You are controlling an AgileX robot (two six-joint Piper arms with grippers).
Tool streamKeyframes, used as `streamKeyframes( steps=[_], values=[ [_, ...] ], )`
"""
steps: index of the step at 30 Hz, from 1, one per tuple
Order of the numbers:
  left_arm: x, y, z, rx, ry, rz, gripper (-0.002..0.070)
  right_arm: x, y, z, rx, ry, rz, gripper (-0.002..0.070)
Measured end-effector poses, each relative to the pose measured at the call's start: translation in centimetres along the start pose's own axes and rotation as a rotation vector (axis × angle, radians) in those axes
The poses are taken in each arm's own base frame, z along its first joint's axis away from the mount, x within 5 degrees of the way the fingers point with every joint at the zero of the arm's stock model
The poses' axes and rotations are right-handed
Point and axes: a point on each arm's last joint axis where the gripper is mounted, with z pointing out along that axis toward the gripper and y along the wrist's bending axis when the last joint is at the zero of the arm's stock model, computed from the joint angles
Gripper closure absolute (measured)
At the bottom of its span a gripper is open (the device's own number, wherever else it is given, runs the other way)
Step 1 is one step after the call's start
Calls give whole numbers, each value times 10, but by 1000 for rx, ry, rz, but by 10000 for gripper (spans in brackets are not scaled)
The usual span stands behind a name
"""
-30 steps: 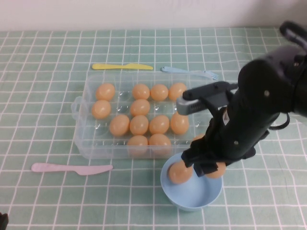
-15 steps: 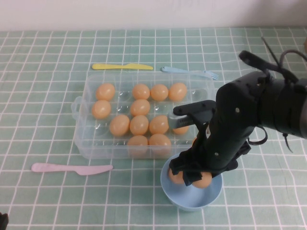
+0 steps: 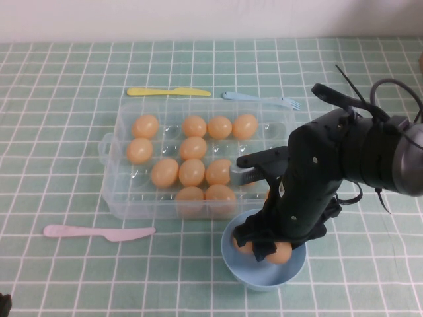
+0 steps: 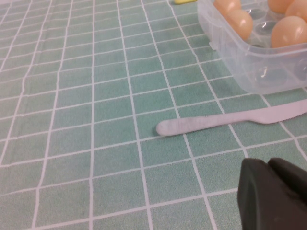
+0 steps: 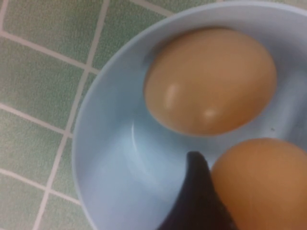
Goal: Take an egg out of the egg box
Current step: Place the egg in the bowl
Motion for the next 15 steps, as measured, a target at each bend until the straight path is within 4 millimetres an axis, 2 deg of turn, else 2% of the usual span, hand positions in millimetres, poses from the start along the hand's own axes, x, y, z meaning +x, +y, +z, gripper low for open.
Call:
streamKeyframes(
  steps=[10, 12, 15],
  values=[
    [0, 0, 0, 0, 0, 0, 678, 1, -1, 2, 7, 16, -1, 153],
    [0, 0, 0, 0, 0, 0, 678, 1, 0, -3, 3, 6, -2, 149],
    [0, 0, 0, 0, 0, 0, 678, 3, 1, -24, -16, -47, -6, 161]
  ],
)
